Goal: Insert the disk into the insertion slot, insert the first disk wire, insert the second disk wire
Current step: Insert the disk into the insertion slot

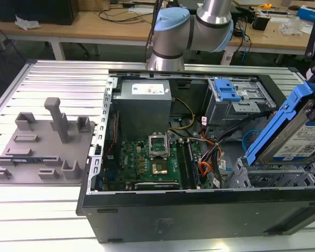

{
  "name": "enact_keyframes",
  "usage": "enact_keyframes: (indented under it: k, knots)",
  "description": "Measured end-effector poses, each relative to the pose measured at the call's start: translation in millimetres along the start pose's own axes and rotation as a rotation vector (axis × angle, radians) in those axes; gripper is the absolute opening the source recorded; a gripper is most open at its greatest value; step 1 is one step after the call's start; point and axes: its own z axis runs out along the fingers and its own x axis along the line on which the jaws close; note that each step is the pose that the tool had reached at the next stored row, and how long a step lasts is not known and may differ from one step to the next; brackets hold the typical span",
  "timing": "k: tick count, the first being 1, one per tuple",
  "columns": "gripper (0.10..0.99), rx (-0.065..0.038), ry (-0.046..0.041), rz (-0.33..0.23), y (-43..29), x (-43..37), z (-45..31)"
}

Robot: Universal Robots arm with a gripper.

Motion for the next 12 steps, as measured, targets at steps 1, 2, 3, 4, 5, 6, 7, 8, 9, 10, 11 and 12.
enact_keyframes:
  k: [1,2,3,4,5,6,7,8,9,10,11,12]
  knots:
    - [0.365,0.005,0.0006,0.000,0.1,0.0,0.1]
    - [0.365,0.012,0.0026,-0.001,0.2,0.0,0.0]
    - [0.365,0.015,0.0036,-0.001,0.2,0.0,0.0]
    - [0.365,0.018,0.0045,-0.001,0.2,0.0,0.0]
    - [0.365,0.020,0.0055,-0.001,0.2,0.0,0.0]
    - [0.365,0.020,0.0060,-0.001,0.3,0.0,0.0]
    - [0.365,0.020,0.0062,-0.001,0.2,0.0,0.0]
    - [0.365,0.020,0.0065,-0.001,0.2,0.0,0.0]
    - [0.365,0.020,0.0068,-0.001,0.2,0.0,0.0]
    - [0.365,0.020,0.0069,-0.001,0.3,0.0,0.0]
    - [0.365,0.020,0.0071,-0.001,0.3,0.0,0.0]
    - [0.365,0.020,0.0072,-0.001,0.3,0.0,0.0]
